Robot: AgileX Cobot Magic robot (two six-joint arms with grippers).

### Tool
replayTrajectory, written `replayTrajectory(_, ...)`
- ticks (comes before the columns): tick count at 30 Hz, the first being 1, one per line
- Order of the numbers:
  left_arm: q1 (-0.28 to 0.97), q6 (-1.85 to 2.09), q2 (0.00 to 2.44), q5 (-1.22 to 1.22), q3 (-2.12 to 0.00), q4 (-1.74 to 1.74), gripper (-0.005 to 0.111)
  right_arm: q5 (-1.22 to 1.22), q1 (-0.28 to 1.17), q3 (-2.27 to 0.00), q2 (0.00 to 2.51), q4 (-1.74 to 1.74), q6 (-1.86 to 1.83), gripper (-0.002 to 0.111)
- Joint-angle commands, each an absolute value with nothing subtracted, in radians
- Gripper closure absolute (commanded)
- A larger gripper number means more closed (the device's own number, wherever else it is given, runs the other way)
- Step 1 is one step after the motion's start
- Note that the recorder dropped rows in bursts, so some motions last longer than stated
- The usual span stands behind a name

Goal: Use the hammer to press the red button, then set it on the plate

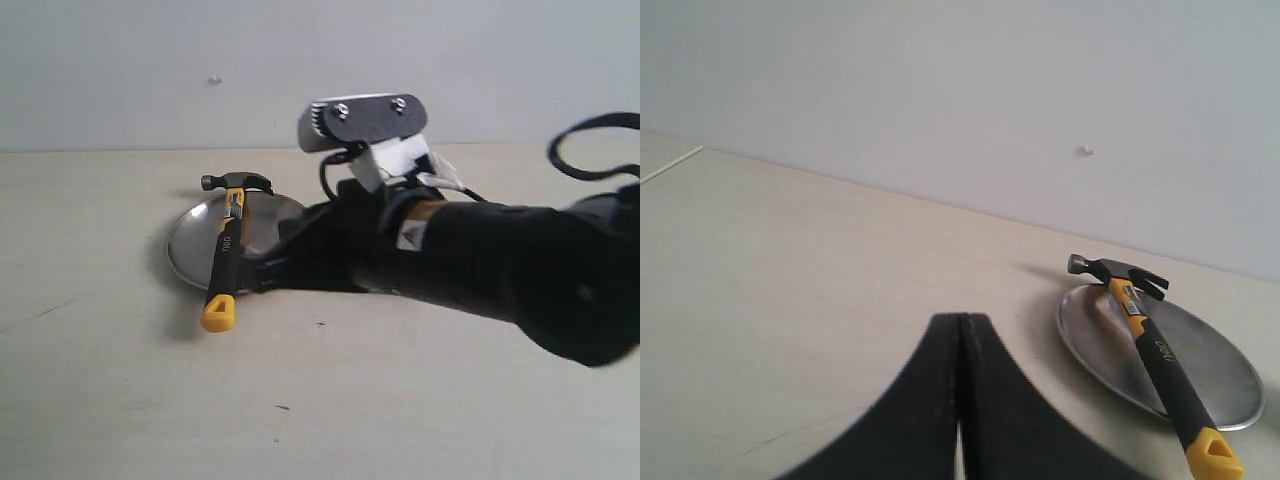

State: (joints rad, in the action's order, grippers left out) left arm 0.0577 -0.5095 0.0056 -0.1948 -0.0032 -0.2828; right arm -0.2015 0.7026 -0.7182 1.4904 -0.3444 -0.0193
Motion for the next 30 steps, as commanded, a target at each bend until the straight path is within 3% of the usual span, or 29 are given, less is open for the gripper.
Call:
replayTrajectory(1, 0.054, -0.507, 0.0, -0.196, 0.0, -0.285, 0.107, -0.232, 0.704, -0.548, 1.338, -0.329, -0.032, 0.108)
replayTrajectory(10, 0.054, -0.507, 0.0, -0.196, 0.0, -0.285, 0.107, -0.209, 0.704, -0.241, 0.952, -0.343, -0.028, 0.108)
replayTrajectory(16, 0.054, -0.507, 0.0, -0.196, 0.0, -0.285, 0.107, -0.052, 0.704, -0.186, 0.773, -0.345, -0.016, 0.108)
replayTrajectory(30, 0.054, -0.507, 0.0, -0.196, 0.0, -0.285, 0.107, -0.047, 0.704, -0.186, 0.694, -0.345, -0.016, 0.108)
